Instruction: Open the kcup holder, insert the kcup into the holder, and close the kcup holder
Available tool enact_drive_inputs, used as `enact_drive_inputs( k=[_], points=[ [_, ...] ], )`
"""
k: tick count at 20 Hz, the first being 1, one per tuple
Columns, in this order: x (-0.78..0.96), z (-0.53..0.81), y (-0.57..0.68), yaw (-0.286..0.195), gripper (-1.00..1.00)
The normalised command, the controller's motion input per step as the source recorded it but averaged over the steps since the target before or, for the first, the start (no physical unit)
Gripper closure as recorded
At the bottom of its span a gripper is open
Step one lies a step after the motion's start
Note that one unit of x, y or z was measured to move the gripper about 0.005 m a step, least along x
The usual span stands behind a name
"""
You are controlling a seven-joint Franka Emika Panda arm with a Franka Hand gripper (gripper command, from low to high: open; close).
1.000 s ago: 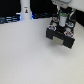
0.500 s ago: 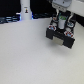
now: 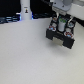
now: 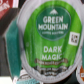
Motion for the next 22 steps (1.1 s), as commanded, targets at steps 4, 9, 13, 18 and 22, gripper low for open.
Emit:
enact_drive_inputs(
  k=[4,9,13,18,22],
  points=[
    [-0.26,0.2,0.1,0.002,1.0],
    [-0.11,-0.06,-0.01,0.003,1.0],
    [0.0,-0.2,-0.03,-0.01,1.0],
    [0.0,-0.23,-0.03,-0.014,1.0],
    [-0.06,-0.26,-0.02,-0.004,1.0]
  ],
)
